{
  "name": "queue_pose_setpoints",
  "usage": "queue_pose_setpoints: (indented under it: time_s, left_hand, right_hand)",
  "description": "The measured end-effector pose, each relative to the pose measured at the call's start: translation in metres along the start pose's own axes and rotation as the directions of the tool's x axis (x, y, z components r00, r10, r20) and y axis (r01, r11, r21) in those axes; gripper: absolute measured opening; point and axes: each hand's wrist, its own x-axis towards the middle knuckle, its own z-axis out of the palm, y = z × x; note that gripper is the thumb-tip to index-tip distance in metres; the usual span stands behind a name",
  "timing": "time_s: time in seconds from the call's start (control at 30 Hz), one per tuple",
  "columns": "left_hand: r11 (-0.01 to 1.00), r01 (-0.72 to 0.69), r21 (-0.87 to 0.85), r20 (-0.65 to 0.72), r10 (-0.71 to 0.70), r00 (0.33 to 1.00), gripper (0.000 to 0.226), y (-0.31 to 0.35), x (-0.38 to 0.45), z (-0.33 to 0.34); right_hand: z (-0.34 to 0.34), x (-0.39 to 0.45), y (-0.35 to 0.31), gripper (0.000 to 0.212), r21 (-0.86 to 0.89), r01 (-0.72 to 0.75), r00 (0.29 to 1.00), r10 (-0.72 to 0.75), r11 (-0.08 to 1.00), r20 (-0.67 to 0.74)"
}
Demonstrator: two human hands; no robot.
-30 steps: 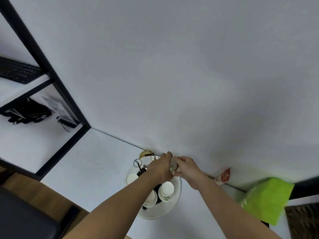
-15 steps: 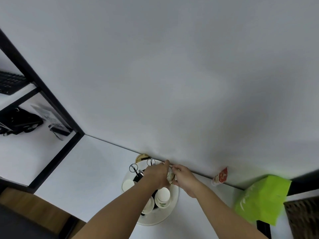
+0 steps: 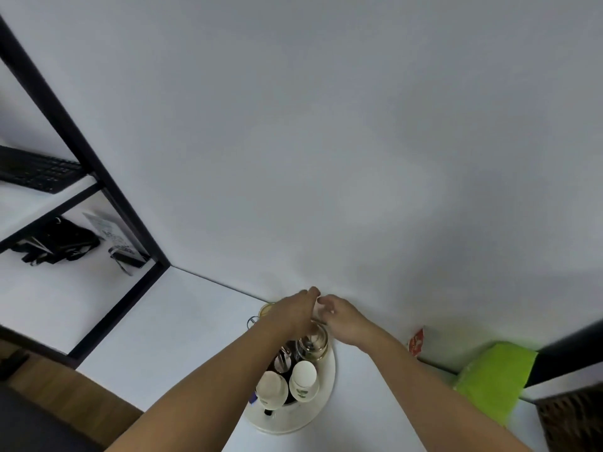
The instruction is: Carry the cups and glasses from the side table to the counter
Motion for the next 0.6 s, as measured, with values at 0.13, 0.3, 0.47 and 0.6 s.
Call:
queue_pose_setpoints:
  time_s: [0.13, 0.3, 0.47, 0.6]
  left_hand:
    - [0.999, 0.005, 0.034, -0.154, 0.001, 0.988, 0.063, 0.002, -0.020, -0.063]
    - [0.999, -0.001, 0.034, -0.437, 0.016, 0.899, 0.054, 0.015, -0.069, -0.154]
    - [0.999, -0.043, 0.031, -0.710, 0.053, 0.702, 0.070, 0.034, -0.138, -0.223]
    - [0.995, 0.026, 0.092, -0.767, 0.055, 0.639, 0.080, 0.048, -0.182, -0.234]
  right_hand:
    - [-0.039, -0.013, -0.045, 0.041, -0.139, 0.184, 0.974, -0.200, 0.973, -0.107]
    - [-0.089, -0.054, -0.121, 0.044, -0.317, 0.406, 0.854, -0.479, 0.857, -0.204]
    - [-0.123, -0.111, -0.185, 0.051, -0.526, 0.532, 0.650, -0.718, 0.664, -0.249]
    - [-0.123, -0.141, -0.207, 0.056, -0.599, 0.563, 0.579, -0.789, 0.570, -0.207]
